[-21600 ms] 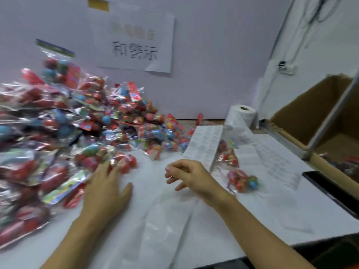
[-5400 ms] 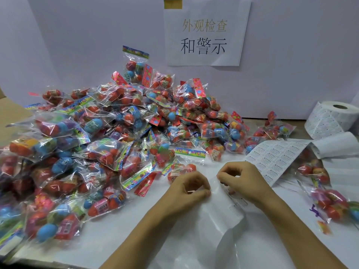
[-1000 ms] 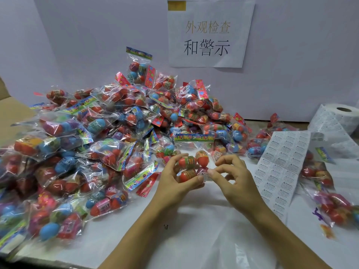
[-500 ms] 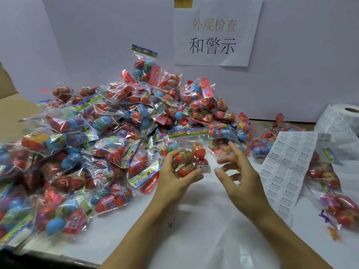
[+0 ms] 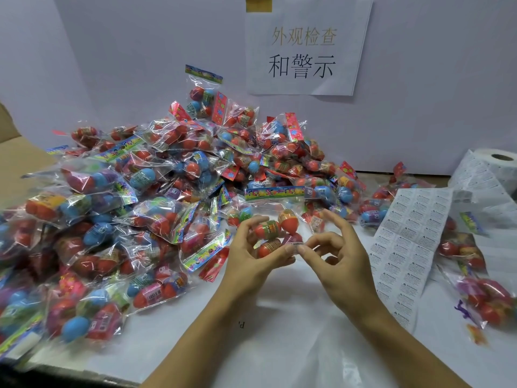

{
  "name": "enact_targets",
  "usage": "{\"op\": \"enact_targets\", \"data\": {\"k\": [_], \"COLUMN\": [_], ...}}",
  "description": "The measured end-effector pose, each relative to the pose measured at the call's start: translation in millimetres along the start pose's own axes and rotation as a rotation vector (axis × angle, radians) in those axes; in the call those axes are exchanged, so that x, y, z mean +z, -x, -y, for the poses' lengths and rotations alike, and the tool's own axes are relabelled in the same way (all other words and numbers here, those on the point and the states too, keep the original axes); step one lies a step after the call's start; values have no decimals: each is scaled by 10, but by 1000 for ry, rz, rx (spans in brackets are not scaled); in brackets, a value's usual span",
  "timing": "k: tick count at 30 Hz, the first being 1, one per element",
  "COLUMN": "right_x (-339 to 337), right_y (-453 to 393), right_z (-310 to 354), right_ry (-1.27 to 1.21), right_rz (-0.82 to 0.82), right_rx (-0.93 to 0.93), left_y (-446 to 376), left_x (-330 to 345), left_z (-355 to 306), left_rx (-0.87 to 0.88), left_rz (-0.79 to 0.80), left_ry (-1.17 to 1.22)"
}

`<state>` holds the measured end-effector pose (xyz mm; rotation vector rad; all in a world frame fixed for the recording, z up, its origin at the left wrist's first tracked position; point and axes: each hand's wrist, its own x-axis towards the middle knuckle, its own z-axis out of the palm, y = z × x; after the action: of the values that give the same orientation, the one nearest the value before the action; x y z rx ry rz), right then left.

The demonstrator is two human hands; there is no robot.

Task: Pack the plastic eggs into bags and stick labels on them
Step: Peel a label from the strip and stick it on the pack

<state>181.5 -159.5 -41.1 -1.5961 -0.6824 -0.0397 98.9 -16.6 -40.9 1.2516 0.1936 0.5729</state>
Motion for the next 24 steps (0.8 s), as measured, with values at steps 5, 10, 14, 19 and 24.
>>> {"op": "enact_targets", "data": {"k": [5,10,14,19,24], "right_x": [-19,-24,-64,-91,-53], "right_y": [-38,-68,-98,-77,-57], "right_z": [40,29,-28,1,100], "right_ry": [-108,-201,-127,0,-76], "right_rz": [5,35,-12,-131,105], "right_rx": [118,228,255,74,252], "left_y": [-12,-4,-8,-12,-20], "left_x": [-12,-28,-27,-23,-50], "left_z": [9,12,11,17,28], "left_rx": [1,-1,-11,-29,-34], "left_rz": [18,29,54,54,46], "left_ry": [23,21,30,22,28]}}
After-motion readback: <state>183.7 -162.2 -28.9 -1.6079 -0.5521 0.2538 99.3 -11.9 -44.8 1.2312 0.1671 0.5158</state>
